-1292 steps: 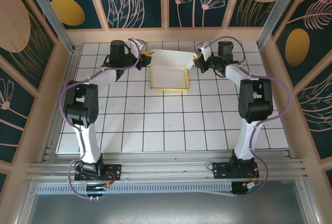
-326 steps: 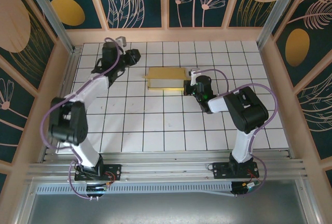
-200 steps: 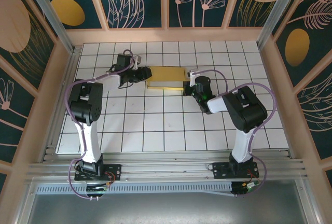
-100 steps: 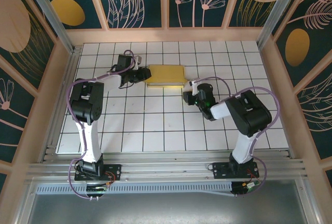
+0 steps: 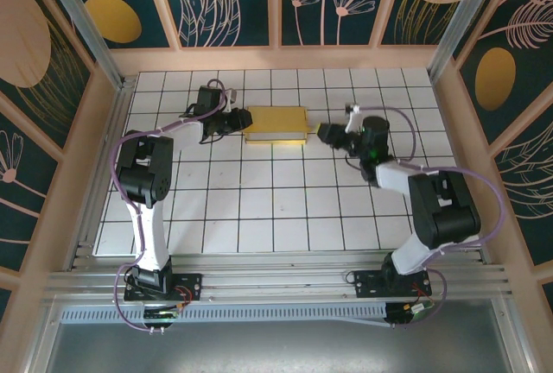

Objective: Fold the paper box

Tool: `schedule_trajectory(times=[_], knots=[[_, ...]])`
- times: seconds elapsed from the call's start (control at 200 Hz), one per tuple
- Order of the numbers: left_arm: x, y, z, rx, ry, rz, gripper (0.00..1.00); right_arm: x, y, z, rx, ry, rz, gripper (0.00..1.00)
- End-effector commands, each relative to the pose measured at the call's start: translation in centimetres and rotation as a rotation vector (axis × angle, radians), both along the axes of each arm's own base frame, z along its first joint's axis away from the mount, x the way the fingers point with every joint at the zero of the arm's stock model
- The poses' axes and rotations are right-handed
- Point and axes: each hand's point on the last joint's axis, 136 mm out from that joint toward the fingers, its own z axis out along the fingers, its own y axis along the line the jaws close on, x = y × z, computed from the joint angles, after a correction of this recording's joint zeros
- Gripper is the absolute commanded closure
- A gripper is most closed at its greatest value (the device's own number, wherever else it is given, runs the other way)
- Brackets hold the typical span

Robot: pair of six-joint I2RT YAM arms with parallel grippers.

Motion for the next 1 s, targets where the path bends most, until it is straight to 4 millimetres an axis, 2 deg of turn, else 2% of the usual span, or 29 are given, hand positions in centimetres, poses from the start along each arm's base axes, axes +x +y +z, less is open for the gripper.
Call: schedule_trajectory(times=[0.0,0.095,0.2,0.37,0.556,0.666,0.836,0.991], knots=[[0.1,0.0,-1.3,0.033,0.022,-0.006,0.67,1.8,2.2,-1.4,0.040,0.247,0.087,0.61],[0.2,0.1,-1.3,0.042,0.017,-0.001,0.68,4.2,2.5,-3.2,-0.027,0.316,0.057,0.59],[0.4,0.3,-1.4,0.059,0.014,0.006,0.67,5.7,2.3,-5.3,-0.094,0.351,0.006,0.57],[0.5,0.2,-1.8,0.064,0.019,0.001,0.66,6.0,3.4,-8.0,-0.132,0.397,0.056,0.58],[0.3,0.0,-2.5,0.061,0.033,-0.001,0.66,6.2,3.4,-10.3,-0.181,0.429,0.041,0.62],[0.1,-0.5,-2.3,0.022,0.046,-0.013,0.73,6.0,3.6,-11.0,-0.180,0.444,0.046,0.66],[0.0,-1.3,-1.5,-0.027,0.047,-0.028,0.82,5.9,4.0,-11.0,-0.173,0.435,0.051,0.70],[-0.1,-1.0,-2.4,-0.005,0.062,-0.017,0.82,5.9,3.9,-11.3,-0.179,0.435,0.045,0.72]])
